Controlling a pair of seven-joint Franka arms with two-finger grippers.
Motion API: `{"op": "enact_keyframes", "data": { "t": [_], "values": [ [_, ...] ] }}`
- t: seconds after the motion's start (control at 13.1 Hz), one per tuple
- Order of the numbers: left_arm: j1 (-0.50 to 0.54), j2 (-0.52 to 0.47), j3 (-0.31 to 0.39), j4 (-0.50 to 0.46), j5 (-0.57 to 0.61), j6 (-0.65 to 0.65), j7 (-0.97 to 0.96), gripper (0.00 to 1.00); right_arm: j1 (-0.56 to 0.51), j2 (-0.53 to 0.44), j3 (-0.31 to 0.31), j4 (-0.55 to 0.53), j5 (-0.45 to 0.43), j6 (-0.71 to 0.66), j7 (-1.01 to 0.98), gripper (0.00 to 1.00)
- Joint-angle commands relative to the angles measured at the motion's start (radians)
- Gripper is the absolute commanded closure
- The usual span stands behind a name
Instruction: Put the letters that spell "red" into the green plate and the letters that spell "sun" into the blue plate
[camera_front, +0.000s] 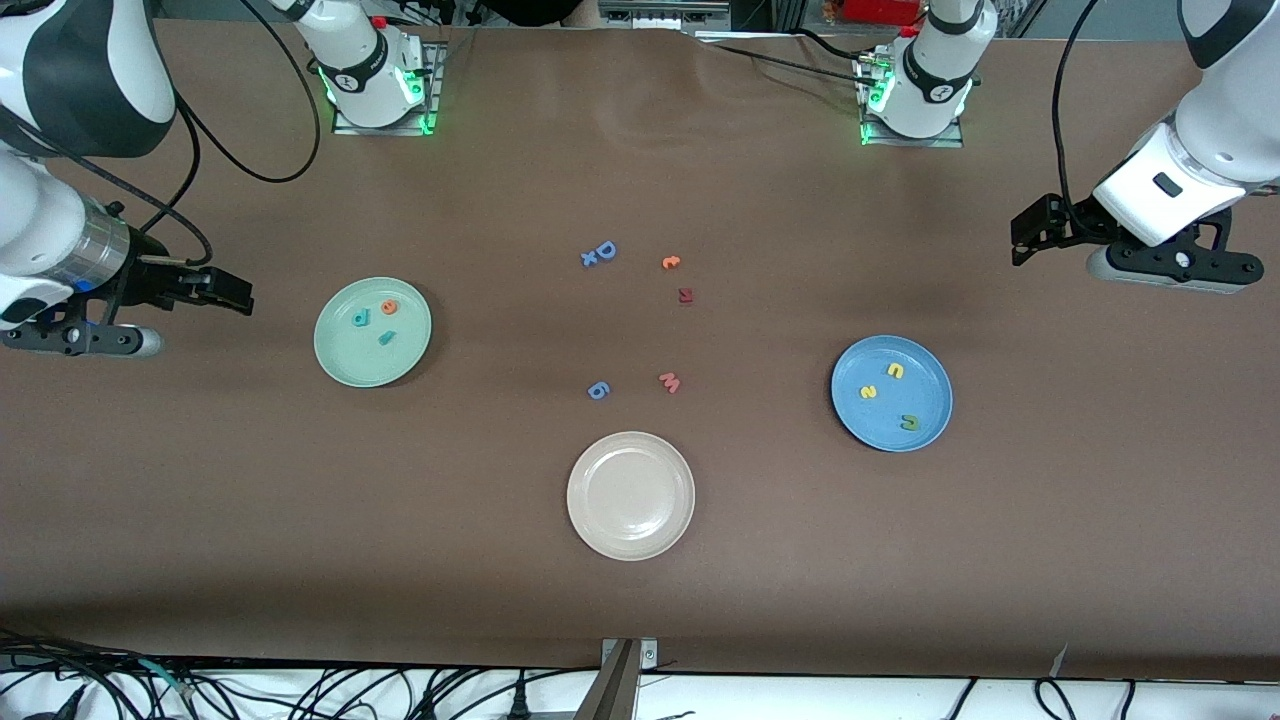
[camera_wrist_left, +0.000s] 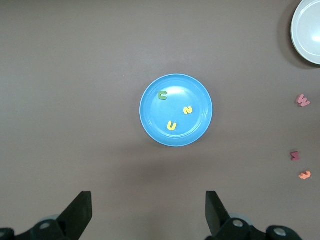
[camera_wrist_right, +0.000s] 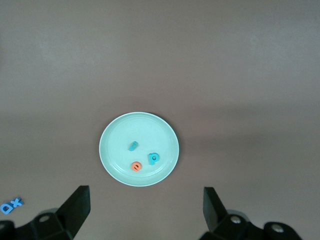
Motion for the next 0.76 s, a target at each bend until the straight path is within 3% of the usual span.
{"op": "enact_keyframes", "data": {
  "t": [0.0, 0.69],
  "values": [
    [-0.017, -0.031, 0.027, -0.030, -0.018, 0.017, 0.035, 0.00, -0.024, -0.024, 0.031, -0.023, -0.015, 0.013, 0.011, 0.00],
    [-0.007, -0.033, 0.028, -0.026, -0.017, 0.003, 0.031, 0.00, -0.024, -0.019, 0.029, -0.018, 0.001, 0.004, 0.014, 0.00]
  ]
}}
